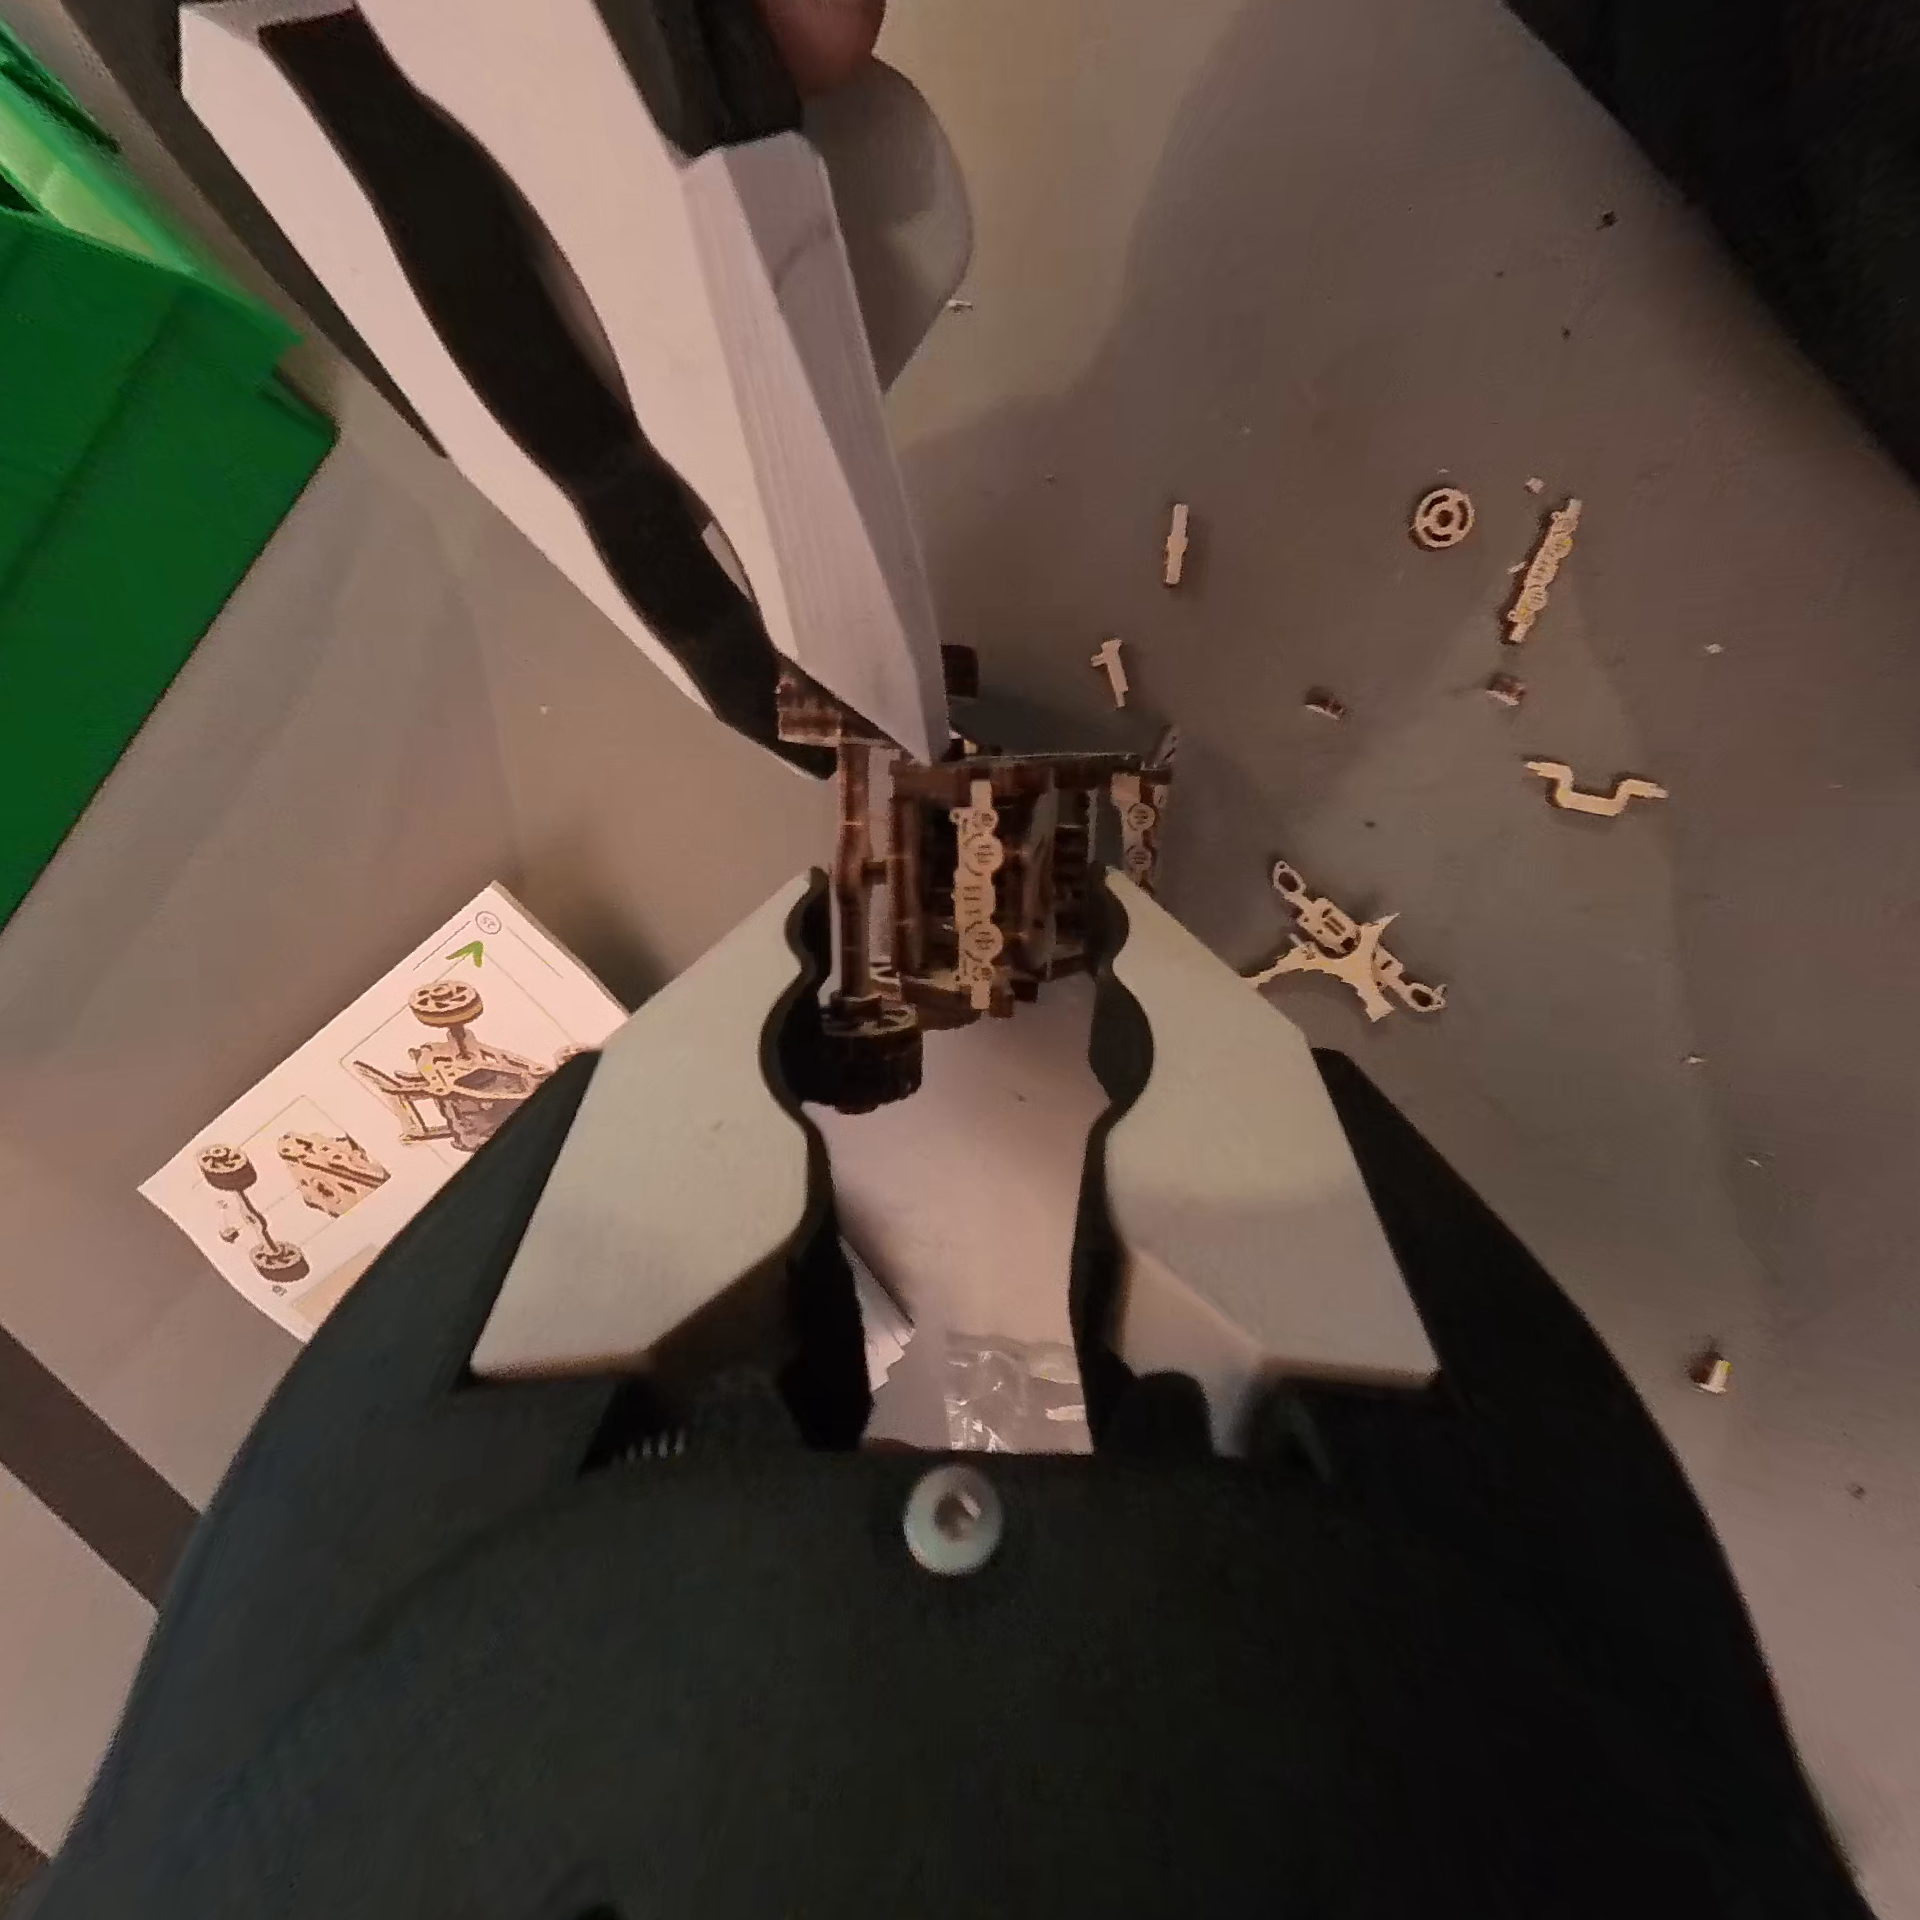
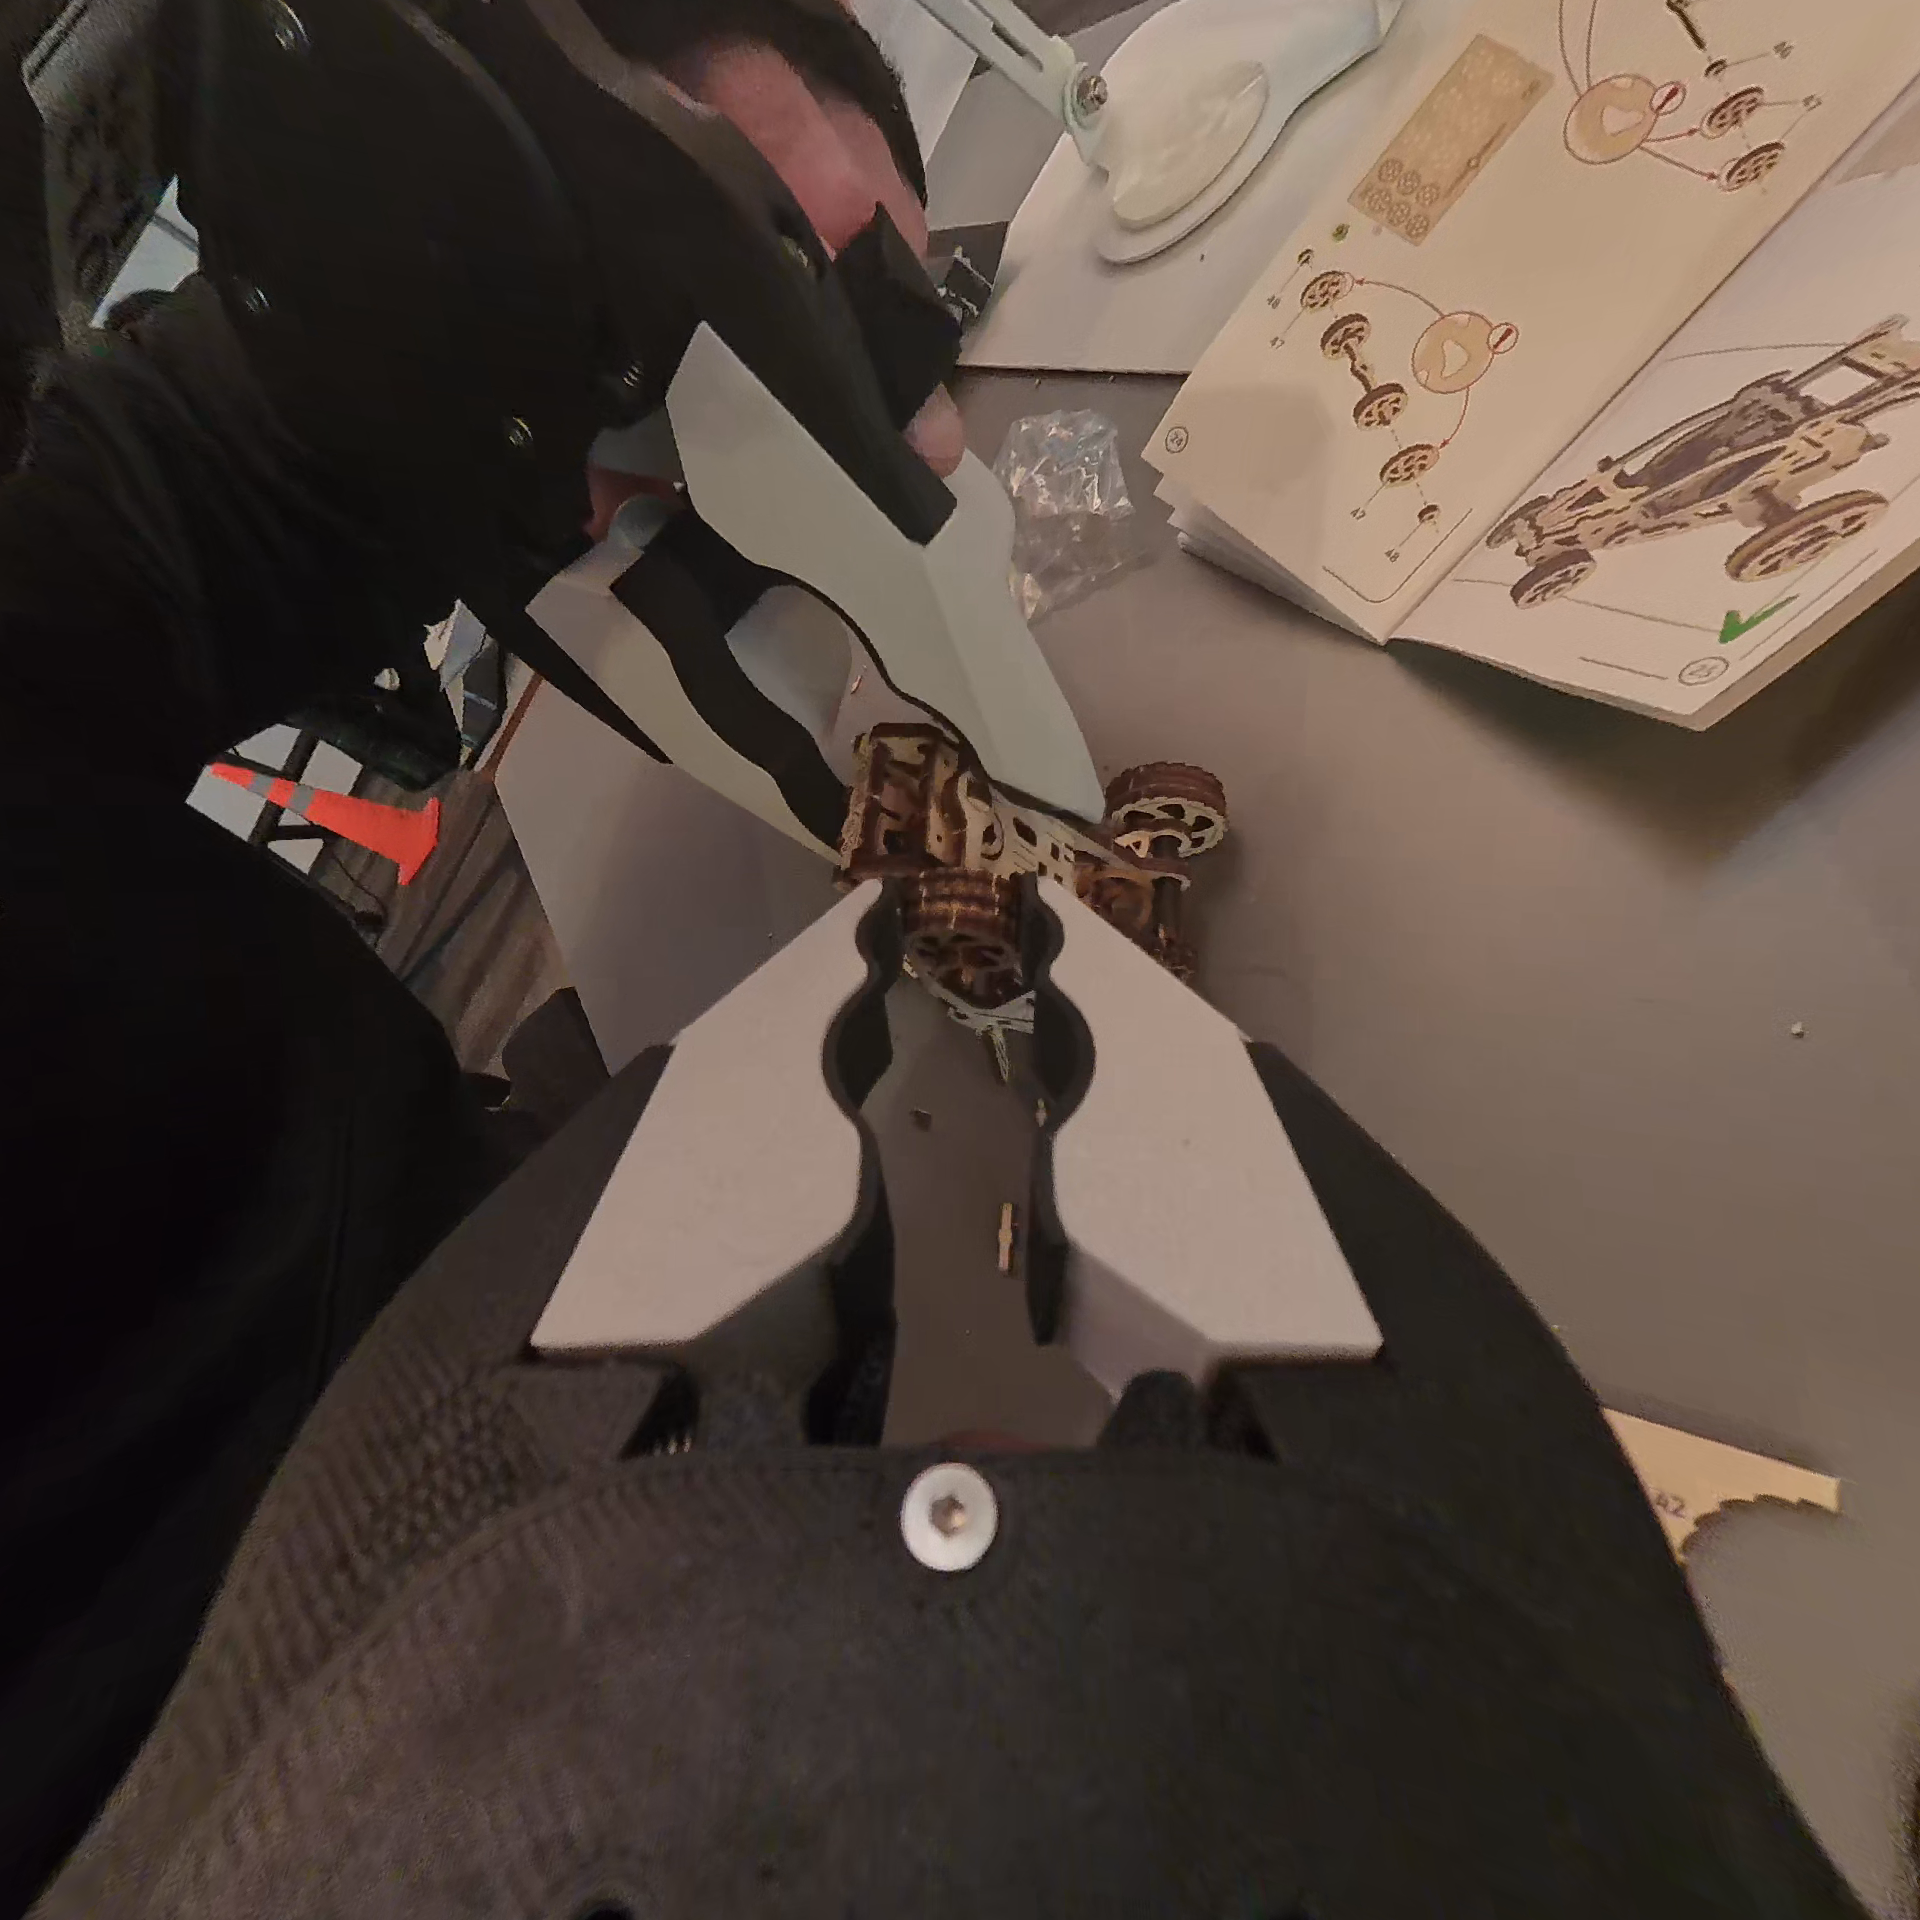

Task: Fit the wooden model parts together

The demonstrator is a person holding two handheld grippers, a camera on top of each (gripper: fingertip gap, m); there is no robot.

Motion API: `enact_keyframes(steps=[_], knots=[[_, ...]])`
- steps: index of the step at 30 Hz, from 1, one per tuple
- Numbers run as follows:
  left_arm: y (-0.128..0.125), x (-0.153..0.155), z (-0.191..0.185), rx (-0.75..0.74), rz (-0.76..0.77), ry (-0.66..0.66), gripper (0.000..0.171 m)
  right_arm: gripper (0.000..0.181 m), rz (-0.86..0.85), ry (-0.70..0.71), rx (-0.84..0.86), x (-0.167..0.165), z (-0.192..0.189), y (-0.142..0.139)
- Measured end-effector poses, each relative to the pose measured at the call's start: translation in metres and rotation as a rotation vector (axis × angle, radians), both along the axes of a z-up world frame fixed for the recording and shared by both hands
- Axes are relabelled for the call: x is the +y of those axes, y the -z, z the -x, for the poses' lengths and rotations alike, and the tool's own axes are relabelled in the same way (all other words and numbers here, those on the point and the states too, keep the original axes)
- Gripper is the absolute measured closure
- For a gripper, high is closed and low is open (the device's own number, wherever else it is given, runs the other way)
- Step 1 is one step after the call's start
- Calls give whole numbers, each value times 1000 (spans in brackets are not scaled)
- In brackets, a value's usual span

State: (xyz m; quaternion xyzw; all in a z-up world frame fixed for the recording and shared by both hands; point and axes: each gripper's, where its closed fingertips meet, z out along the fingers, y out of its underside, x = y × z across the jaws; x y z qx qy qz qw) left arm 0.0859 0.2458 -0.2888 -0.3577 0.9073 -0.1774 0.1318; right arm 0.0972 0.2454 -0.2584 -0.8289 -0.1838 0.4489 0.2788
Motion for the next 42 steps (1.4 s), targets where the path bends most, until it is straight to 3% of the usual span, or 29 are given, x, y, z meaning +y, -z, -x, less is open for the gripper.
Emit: enact_keyframes(steps=[16, 25, 42], knots=[[-10, 6, 7, -81, 117, -114, 125, 161, 5, -108, 23, 7, 6, -3], [-3, 8, 9, -86, 79, -93, 132, 162, 21, -116, 17, 6, 9, 3], [-6, 3, 3, -108, 32, -80, 128, 162, 31, -6, 72, -1, 6, -2]])
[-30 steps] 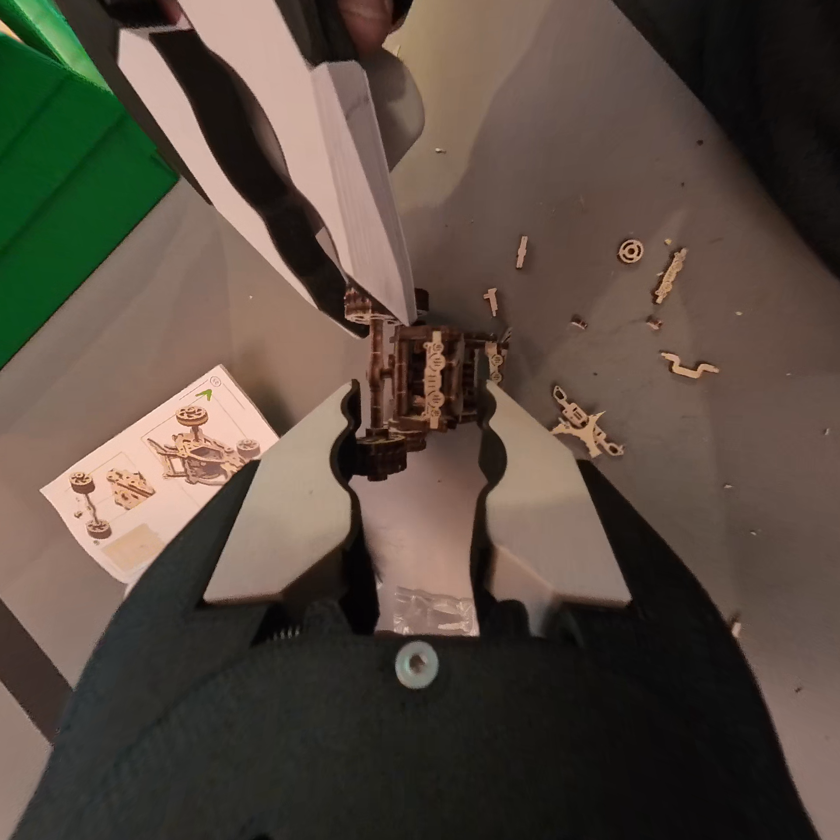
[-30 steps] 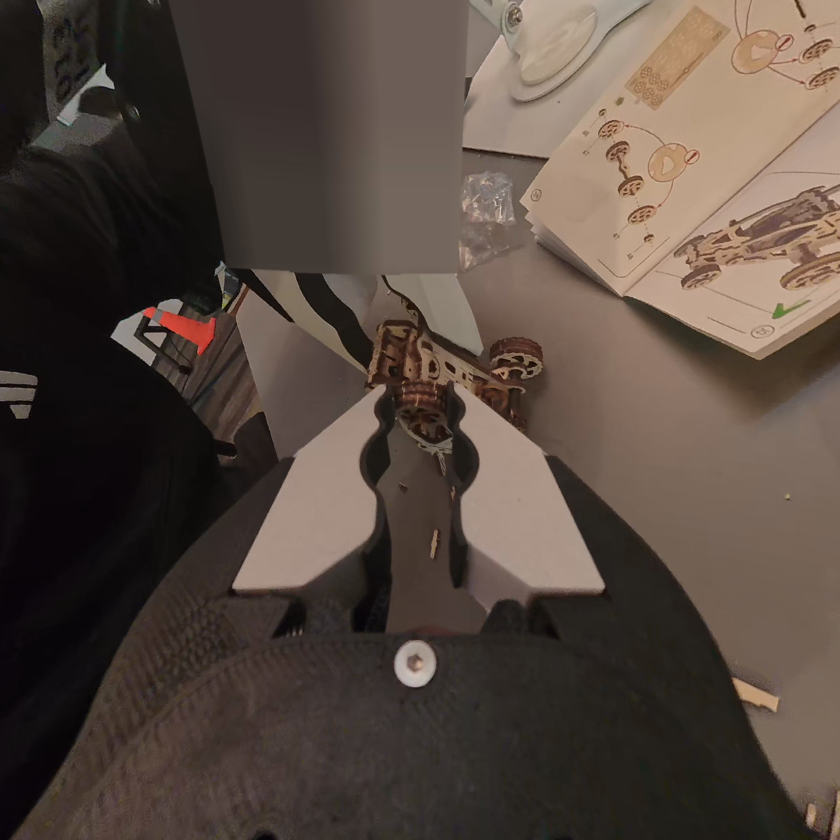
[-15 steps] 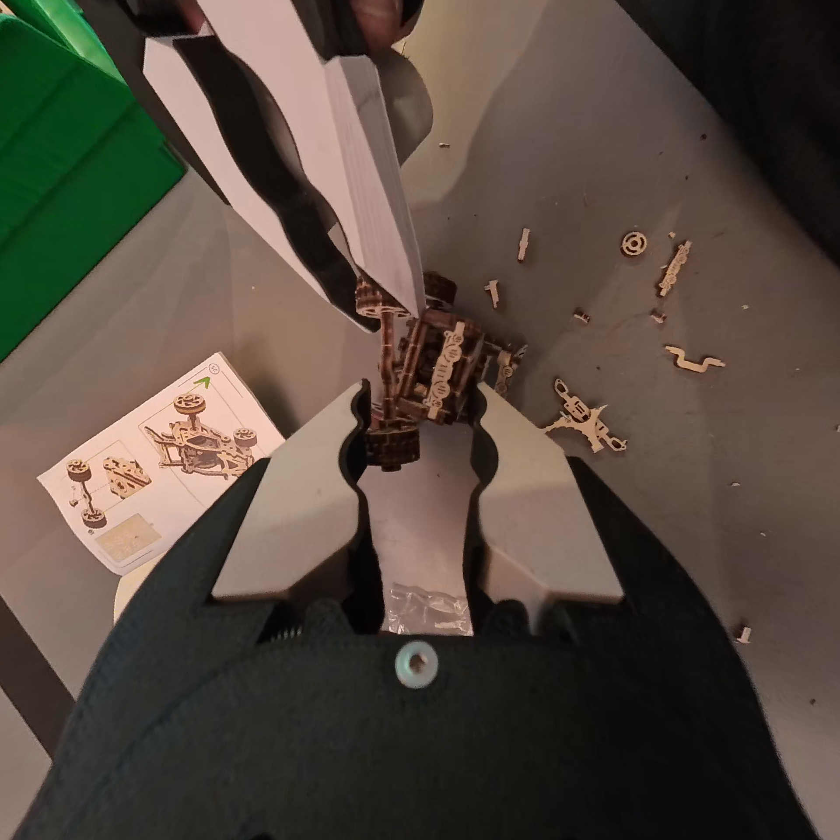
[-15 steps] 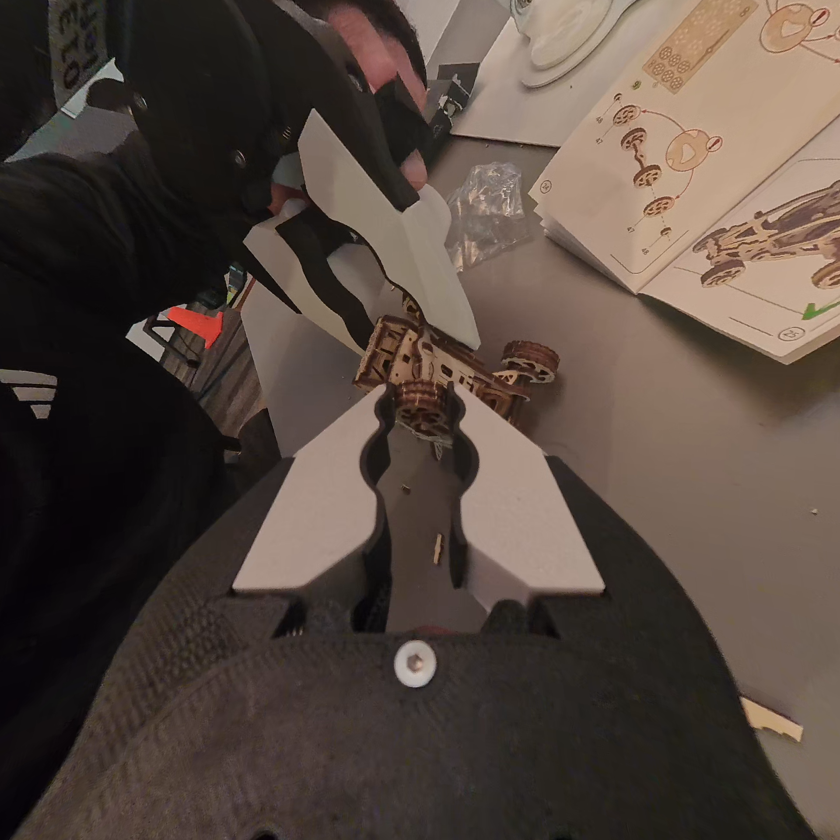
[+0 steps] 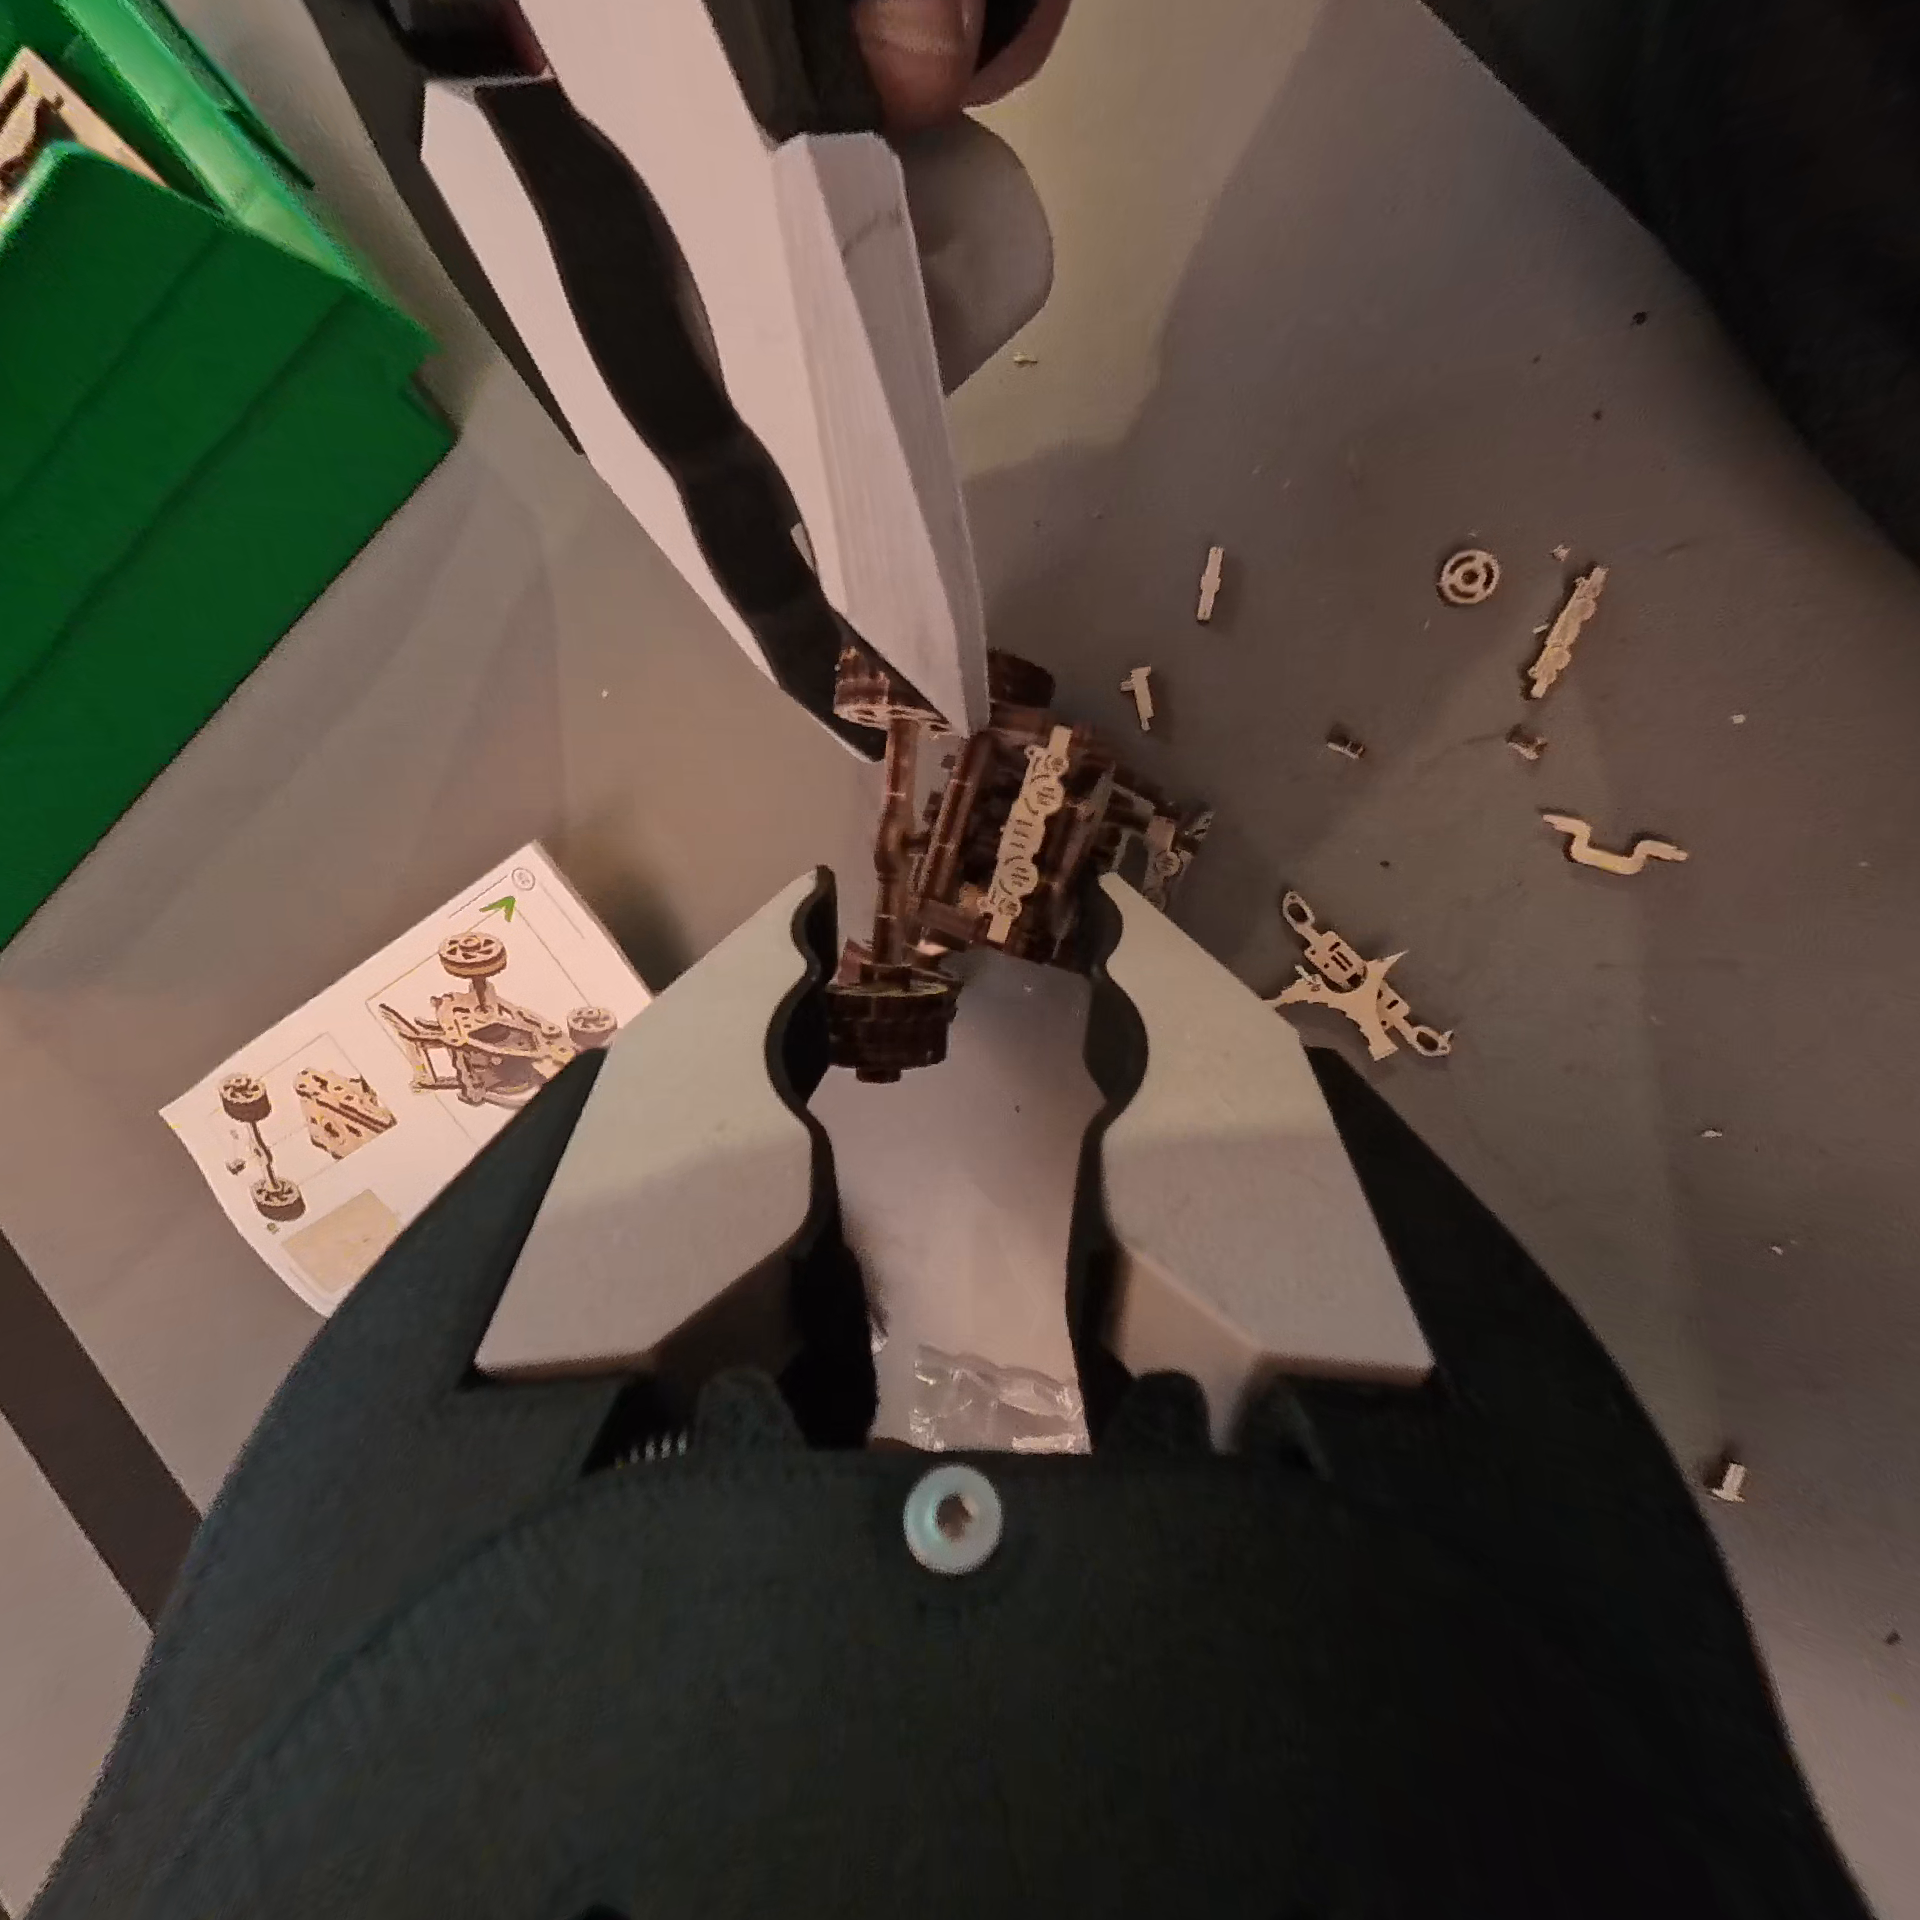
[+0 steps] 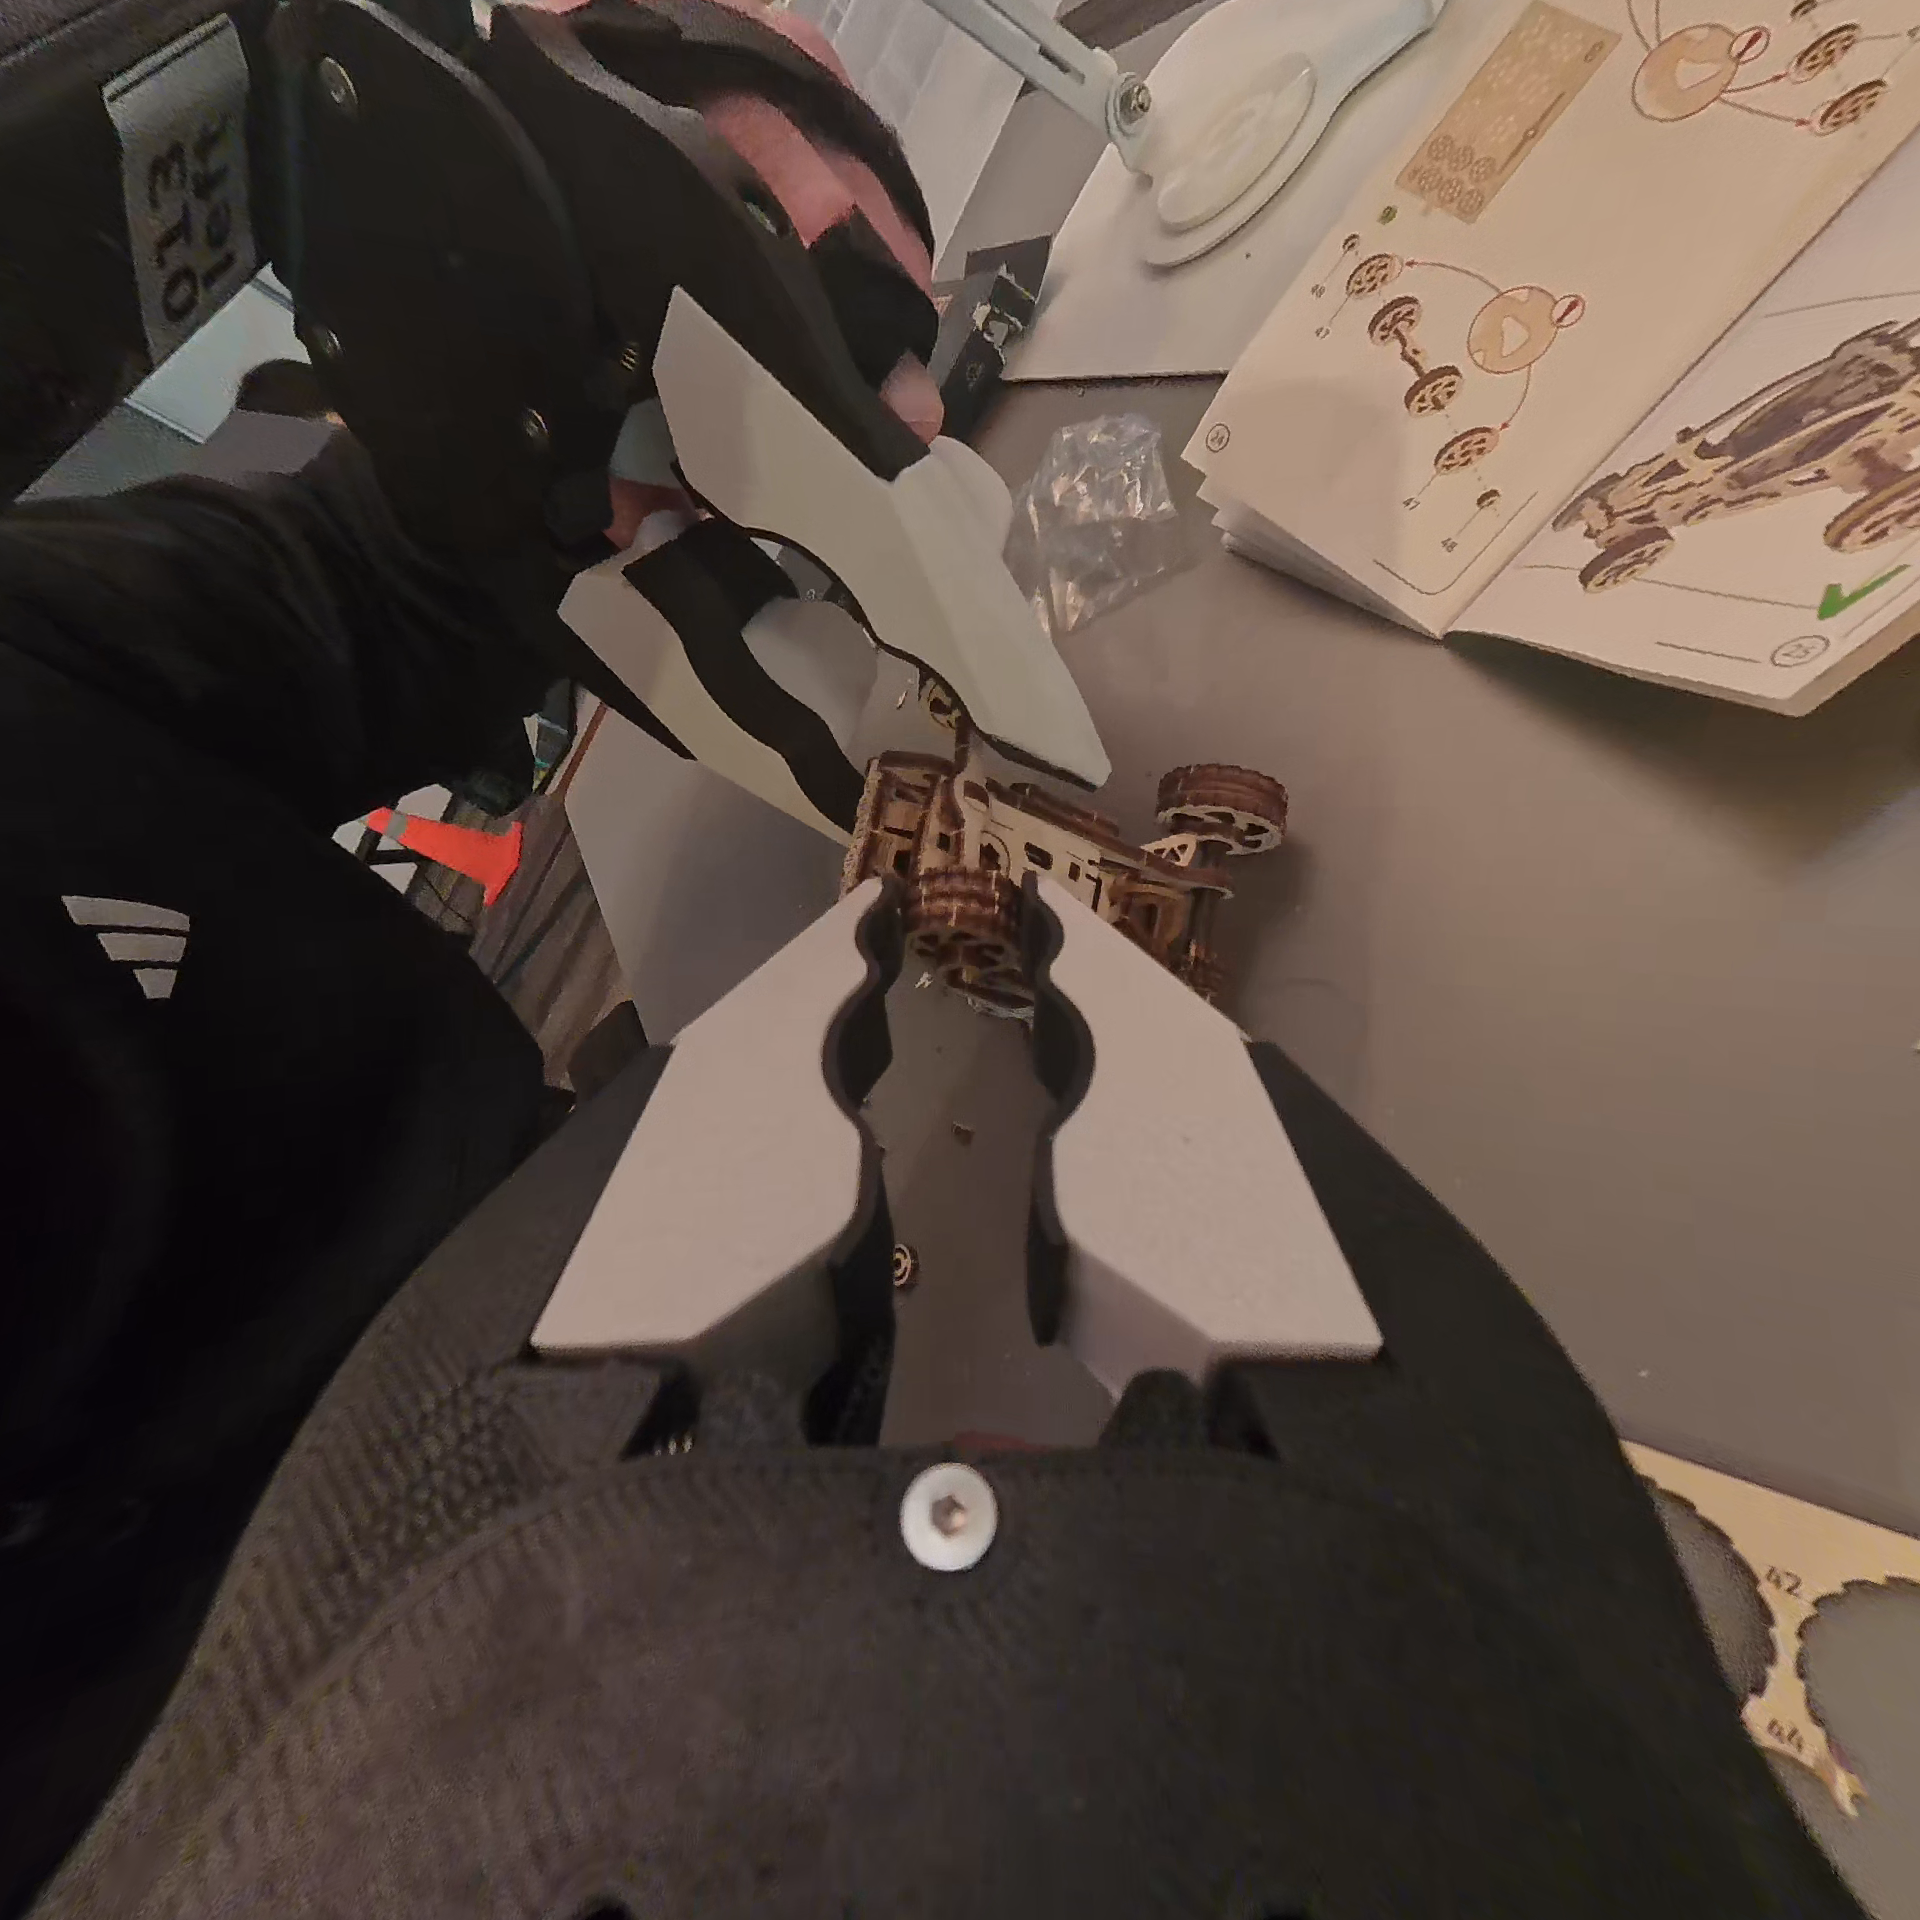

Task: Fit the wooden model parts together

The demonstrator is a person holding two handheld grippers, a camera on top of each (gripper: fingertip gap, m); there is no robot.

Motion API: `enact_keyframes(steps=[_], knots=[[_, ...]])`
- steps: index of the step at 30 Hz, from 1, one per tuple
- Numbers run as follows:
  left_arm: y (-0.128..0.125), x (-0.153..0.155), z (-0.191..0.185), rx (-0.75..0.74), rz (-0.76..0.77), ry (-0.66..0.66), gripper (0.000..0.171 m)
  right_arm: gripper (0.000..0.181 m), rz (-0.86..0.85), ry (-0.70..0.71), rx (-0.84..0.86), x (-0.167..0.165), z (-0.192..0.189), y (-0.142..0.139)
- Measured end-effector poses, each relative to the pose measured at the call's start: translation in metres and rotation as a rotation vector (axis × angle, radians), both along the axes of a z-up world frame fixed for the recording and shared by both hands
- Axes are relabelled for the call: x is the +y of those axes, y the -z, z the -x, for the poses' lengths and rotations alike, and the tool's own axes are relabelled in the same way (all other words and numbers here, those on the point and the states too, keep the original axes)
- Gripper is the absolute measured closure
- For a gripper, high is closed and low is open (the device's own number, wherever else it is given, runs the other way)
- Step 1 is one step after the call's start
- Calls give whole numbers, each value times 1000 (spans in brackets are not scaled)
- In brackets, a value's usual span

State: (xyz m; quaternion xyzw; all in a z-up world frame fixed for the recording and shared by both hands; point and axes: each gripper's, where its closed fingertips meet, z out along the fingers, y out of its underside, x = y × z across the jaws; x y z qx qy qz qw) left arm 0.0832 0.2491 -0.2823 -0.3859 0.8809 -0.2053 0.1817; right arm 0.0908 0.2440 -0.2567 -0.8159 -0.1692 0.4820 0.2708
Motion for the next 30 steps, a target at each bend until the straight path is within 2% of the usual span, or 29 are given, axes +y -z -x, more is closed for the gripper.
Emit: enact_keyframes(steps=[10, 22, 24, 30], knots=[[0, -5, -6, 23, -27, 23, 124, 162, -1, 37, 31, -5, -8, -1], [5, -6, -3, 48, -32, 44, 131, 161, -4, 36, 47, -6, -4, 2], [5, -8, -1, 52, -31, 62, 138, 161, -20, 39, 40, -5, -5, 1], [5, -8, -2, 60, -23, 52, 136, 161, -76, 49, 7, -6, -5, 1]])
